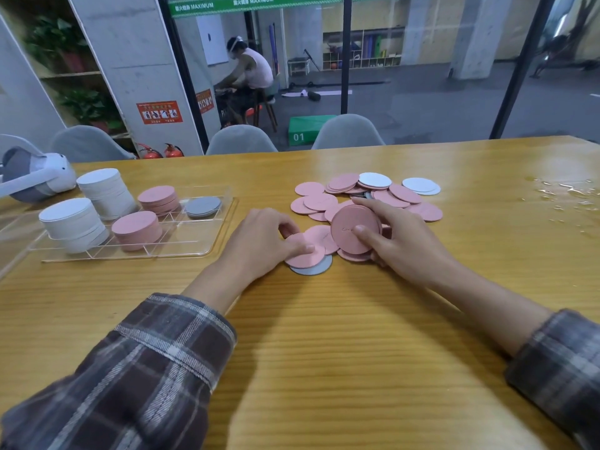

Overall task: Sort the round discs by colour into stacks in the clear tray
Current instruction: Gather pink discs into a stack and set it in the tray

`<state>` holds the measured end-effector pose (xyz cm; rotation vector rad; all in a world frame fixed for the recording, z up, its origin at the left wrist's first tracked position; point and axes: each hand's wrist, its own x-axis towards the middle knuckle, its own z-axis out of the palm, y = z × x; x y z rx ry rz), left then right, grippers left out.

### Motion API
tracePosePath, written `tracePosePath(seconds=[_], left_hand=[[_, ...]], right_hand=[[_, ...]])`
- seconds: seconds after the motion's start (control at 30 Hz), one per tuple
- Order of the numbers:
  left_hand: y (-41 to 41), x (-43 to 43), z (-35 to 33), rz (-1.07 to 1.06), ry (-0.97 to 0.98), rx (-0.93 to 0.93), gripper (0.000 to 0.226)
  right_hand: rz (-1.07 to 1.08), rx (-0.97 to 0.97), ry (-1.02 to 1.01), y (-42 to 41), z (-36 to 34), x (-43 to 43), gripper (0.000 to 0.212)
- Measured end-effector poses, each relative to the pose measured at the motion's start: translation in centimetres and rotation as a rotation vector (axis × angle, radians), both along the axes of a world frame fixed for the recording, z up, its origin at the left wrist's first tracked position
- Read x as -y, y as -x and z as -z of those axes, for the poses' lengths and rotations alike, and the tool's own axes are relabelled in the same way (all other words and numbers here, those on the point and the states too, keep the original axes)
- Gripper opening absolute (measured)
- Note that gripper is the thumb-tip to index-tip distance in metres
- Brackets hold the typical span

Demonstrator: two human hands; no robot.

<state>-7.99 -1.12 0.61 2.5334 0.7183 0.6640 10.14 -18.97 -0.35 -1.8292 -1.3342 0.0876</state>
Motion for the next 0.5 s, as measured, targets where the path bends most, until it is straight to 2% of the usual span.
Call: tracePosePath(seconds=[0.1, 0.27, 0.5], left_hand=[[0.1, 0.2, -0.4, 0.087, 0.029, 0.031, 0.017], [0.2, 0.4, -1.3, 0.239, 0.193, 0.163, 0.021], [-0.8, 2.0, -0.5, 0.254, 0.163, 0.345, 0.024]], right_hand=[[-0.006, -0.032, -0.003, 0.0, 0.0, 0.0, 0.047], [-0.045, -0.125, 0.011, -0.1, 0.1, -0.2, 0.046], [-0.191, -0.217, 0.035, 0.2, 0.4, -0.5, 0.046]])
